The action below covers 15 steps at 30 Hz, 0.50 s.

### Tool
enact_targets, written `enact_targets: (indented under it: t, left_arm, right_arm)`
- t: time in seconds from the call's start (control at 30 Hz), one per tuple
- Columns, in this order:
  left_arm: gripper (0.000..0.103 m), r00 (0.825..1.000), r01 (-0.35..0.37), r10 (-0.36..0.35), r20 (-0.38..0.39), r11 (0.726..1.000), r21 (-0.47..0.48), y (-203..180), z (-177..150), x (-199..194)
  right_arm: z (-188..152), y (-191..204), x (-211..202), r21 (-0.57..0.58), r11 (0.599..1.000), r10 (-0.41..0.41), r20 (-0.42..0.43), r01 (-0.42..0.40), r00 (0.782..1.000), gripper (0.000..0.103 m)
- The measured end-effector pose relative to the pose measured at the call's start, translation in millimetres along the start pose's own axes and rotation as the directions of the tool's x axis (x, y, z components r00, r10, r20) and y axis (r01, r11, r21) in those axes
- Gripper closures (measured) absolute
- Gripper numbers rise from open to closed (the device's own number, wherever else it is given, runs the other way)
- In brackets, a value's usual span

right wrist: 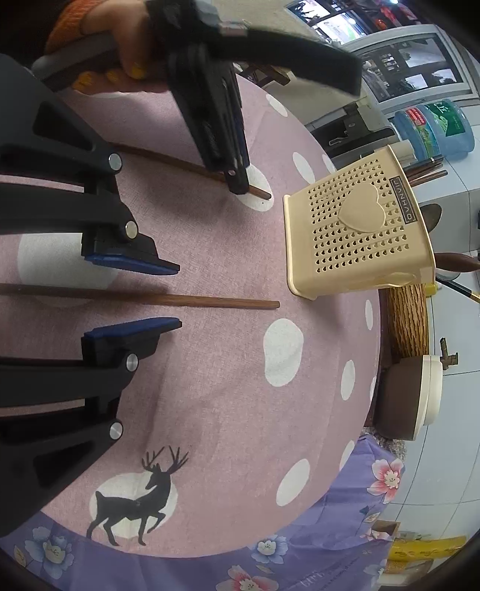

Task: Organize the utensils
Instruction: 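Close the left tool on one brown chopstick while the right tool grasps the other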

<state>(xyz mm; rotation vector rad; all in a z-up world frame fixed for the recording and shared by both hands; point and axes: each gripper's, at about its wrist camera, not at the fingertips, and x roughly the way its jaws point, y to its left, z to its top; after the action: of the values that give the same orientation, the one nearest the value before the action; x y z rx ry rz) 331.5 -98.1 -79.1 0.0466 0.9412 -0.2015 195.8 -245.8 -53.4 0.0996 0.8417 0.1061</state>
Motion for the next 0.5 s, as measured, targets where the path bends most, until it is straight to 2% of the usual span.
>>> enact_targets:
  t: [0.2, 0.3, 0.5]
  left_arm:
    - [0.081, 1.0, -0.024, 0.024, 0.008, 1.0, -0.003, -1, 7, 10]
    - [0.091, 0.999, -0.033, 0.033, 0.014, 0.999, 0.005, -1, 7, 12]
    - [0.093, 1.0, -0.016, 0.016, 0.019, 1.0, -0.005, 5, 8, 12]
  right_arm:
    - [11, -2, 4, -0.029, 1.0, -0.001, 0.004, 0.001, 1.0, 0.078]
    - [20, -1, 9, -0.045, 0.999, 0.004, 0.001, -0.004, 1.0, 0.078]
    - [39, -1, 26, -0.065, 0.997, 0.03, -0.015, -0.031, 0.999, 0.078]
